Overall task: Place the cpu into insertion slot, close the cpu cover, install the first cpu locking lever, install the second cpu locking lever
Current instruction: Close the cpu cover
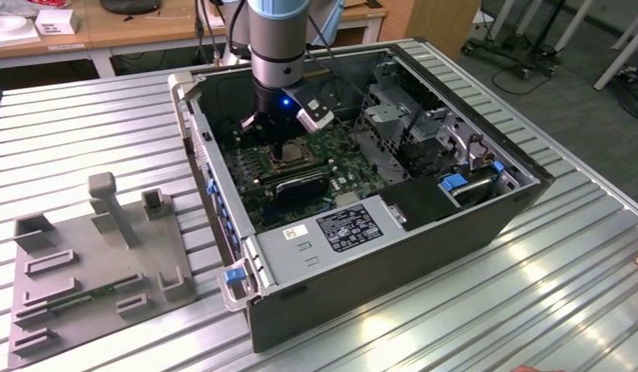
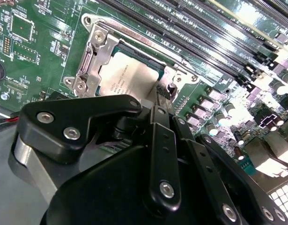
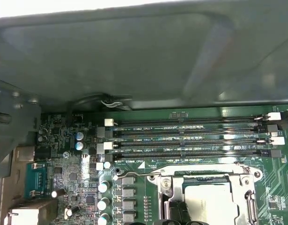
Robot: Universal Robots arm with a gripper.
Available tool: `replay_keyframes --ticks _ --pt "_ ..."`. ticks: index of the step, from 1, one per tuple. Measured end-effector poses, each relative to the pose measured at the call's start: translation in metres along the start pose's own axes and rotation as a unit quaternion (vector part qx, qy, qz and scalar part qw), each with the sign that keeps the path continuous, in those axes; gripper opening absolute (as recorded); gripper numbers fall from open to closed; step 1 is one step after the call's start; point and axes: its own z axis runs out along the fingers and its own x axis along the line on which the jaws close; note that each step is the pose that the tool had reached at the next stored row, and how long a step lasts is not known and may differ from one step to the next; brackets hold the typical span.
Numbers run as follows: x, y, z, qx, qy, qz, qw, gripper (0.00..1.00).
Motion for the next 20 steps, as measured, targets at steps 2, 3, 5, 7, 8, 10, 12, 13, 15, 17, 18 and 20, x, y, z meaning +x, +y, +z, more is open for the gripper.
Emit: replay_keyframes --ticks 2,3,5,7,8,10,12,13,15,17,18,20 --pt "0.0 0.0 0.001 -0.0002 -0.0001 0.0 1.0 0.1" --pt "0.0001 -0.0002 0.0023 -0.0001 -0.0001 0.0 1.0 0.1" --pt "0.0006 -0.0008 0.0051 0.0009 0.0005 0.0 1.0 0.1" --pt "0.0007 -0.0009 0.006 0.0007 0.0004 0.0 1.0 0.1" --pt "0.0006 -0.0007 0.0063 0.0004 0.0002 0.0 1.0 0.1" --pt "0.0006 -0.0007 0.0065 0.0001 0.0 0.0 1.0 0.1" --pt "0.0005 -0.0007 0.0065 0.0001 0.0 0.0 1.0 0.1" --pt "0.0005 -0.0007 0.0065 0.0001 0.0 0.0 1.0 0.1" --pt "0.0005 -0.0007 0.0066 0.0001 0.0 0.0 1.0 0.1" --pt "0.0004 -0.0005 0.0054 -0.0005 -0.0004 0.0 1.0 0.1" --pt "0.0001 -0.0001 0.0043 -0.0011 -0.0008 0.0 1.0 0.1" --pt "0.0001 0.0 0.0006 -0.0002 -0.0002 0.0 1.0 0.1"
